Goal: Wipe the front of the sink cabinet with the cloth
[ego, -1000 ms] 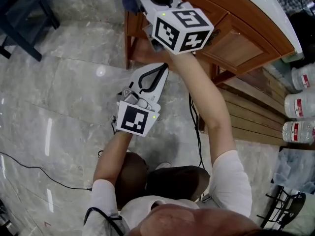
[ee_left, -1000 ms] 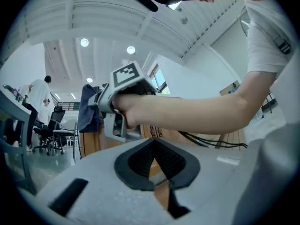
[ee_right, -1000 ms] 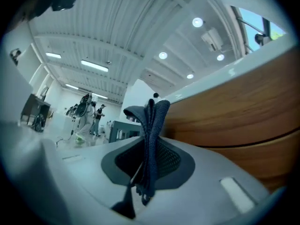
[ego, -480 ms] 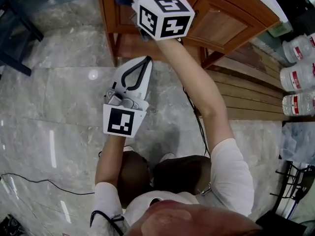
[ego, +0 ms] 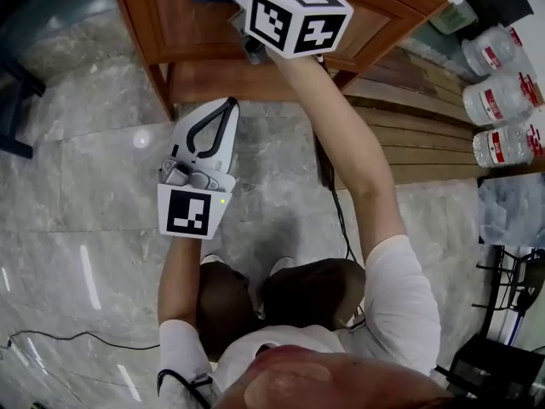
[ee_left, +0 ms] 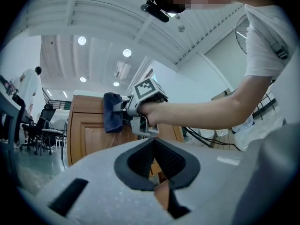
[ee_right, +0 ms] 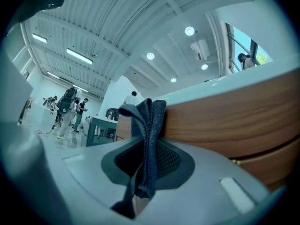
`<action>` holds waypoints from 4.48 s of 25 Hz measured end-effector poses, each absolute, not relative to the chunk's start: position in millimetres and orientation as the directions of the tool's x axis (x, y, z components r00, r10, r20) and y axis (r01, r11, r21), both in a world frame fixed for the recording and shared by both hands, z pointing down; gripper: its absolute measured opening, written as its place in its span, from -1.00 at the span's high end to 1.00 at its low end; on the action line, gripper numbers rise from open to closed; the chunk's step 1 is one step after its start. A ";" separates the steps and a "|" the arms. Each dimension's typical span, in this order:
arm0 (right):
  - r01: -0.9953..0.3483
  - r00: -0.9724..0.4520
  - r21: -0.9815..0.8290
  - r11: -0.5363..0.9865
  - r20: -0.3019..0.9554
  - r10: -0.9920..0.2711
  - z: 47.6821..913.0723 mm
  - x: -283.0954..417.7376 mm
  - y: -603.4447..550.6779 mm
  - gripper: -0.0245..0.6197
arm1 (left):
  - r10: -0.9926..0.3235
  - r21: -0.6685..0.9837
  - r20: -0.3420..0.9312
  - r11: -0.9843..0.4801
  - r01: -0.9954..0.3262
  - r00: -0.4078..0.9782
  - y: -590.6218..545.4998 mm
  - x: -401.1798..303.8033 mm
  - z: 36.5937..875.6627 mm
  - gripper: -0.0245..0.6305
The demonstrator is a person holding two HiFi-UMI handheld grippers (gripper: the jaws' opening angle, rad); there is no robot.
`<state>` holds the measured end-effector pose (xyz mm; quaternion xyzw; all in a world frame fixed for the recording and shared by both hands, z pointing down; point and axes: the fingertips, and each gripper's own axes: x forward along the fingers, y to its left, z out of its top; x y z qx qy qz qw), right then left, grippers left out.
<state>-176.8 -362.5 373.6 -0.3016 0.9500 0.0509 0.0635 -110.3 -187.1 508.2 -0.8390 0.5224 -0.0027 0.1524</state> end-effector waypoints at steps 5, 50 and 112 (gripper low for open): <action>-0.625 -0.771 0.035 0.780 -0.183 -0.609 368.5 -139.1 -369.3 0.71 | -0.873 -0.237 -0.157 -0.421 -0.876 0.462 -185.6 -108.8 507.4 0.93; -0.973 -0.226 0.090 0.212 -0.207 -0.952 371.1 219.1 -437.0 0.69 | -0.850 -0.199 -0.117 -0.486 -0.851 0.513 -181.8 -100.6 519.3 0.93; -0.707 -0.685 -0.081 0.702 -0.171 -0.709 489.5 -200.4 -373.8 0.71 | -0.917 -0.061 -0.249 -0.307 -0.950 0.312 -179.6 -154.3 516.1 0.93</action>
